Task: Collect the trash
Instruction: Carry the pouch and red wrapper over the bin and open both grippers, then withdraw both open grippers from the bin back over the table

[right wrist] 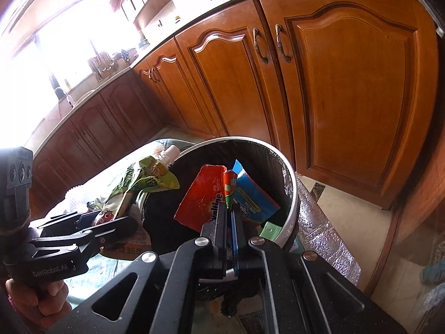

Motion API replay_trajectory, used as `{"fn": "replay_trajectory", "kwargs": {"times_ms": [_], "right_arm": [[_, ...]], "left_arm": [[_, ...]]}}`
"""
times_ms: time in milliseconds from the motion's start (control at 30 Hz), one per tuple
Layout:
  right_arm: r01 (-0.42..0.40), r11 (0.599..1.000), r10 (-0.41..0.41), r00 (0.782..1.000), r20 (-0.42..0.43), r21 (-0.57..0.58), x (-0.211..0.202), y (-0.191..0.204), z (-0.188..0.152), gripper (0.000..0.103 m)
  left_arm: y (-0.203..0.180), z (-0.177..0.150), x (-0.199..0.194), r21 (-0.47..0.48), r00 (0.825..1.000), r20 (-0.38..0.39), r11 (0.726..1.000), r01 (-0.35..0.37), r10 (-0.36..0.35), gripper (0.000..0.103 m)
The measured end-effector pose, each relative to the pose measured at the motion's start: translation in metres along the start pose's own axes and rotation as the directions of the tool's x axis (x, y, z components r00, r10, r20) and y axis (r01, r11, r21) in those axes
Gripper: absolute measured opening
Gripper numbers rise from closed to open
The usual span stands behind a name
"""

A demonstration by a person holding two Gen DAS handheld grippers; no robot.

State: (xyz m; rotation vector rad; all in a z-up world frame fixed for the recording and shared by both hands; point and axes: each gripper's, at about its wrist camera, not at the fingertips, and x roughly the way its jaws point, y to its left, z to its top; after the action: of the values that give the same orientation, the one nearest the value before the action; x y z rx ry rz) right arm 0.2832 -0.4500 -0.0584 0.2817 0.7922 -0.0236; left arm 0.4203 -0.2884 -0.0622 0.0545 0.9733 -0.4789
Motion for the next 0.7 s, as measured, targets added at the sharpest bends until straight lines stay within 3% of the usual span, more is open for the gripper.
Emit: {"fn": "replay_trajectory", "kwargs": {"times_ms": [200,400,467,567,700], "right_arm": [[0.017,1.000,-0.017,1.000,-0.015,-0.004,0.007,-0.003,0.006,0.003],[0.019,1.000,-0.018,1.000,-0.022,0.021,0.010,-0.010,0.008,0.012],[0.012,0.999,-0.011,1.000,-0.020,0.035,0.010,-0.013,0.009,0.028],[-0.003,0.999,0.004,1.000,-0.012,0.050,0.008,-0.013,0.006,0.040],[-0.016,0.998,0.017,1.000,-0.006,0.059,0.006,-0.011,0.002,0.043]], "left_arm": [[-0.002,0.011,0.016,0.005,1.000,-0.022,1.000,0.007,-0.007,0.046],[0.007,0.014,0.021,-0.034,0.998,-0.033,0.998,0.045,-0.046,0.050],[0.009,0.012,0.016,-0.044,0.998,-0.021,0.998,0.053,-0.054,0.054],[0.014,0.005,0.010,-0.067,0.998,0.001,0.995,0.068,-0.068,0.057],[0.023,-0.005,0.000,-0.106,0.996,0.020,0.991,0.084,-0.082,0.057]]}}
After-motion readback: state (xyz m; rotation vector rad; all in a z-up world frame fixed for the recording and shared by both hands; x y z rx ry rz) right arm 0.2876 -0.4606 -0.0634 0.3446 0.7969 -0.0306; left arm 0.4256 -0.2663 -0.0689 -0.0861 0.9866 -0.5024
